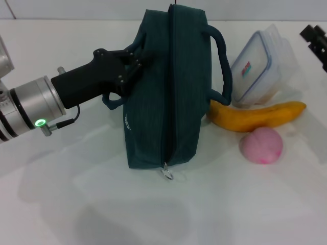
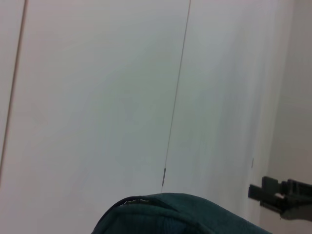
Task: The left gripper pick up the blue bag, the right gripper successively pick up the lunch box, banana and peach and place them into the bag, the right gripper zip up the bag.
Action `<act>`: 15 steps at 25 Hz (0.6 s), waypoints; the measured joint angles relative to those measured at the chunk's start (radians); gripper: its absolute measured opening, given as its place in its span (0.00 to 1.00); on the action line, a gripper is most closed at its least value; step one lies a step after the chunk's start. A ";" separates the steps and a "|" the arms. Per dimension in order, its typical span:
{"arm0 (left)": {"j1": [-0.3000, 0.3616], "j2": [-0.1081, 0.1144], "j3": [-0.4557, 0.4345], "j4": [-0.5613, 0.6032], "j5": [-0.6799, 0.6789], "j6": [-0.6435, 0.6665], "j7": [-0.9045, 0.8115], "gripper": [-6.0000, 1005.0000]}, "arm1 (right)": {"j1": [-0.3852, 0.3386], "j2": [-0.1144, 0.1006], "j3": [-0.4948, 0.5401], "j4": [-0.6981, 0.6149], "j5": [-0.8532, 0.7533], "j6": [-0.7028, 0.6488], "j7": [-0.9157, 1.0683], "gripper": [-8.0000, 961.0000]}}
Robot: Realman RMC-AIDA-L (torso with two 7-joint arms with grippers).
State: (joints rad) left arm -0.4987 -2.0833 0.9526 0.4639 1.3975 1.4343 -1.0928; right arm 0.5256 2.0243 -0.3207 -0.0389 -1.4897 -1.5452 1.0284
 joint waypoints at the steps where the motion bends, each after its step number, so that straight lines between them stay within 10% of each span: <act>1: 0.000 0.000 0.000 0.000 0.000 0.000 0.000 0.04 | 0.002 0.001 0.000 0.004 0.013 -0.003 -0.024 0.35; 15: -0.022 -0.001 0.001 -0.004 0.007 0.000 0.000 0.04 | 0.102 0.004 0.081 0.323 0.215 0.033 -0.500 0.43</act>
State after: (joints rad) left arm -0.5210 -2.0847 0.9541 0.4602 1.4048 1.4342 -1.0924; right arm 0.6278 2.0279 -0.2395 0.2837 -1.2747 -1.5118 0.5288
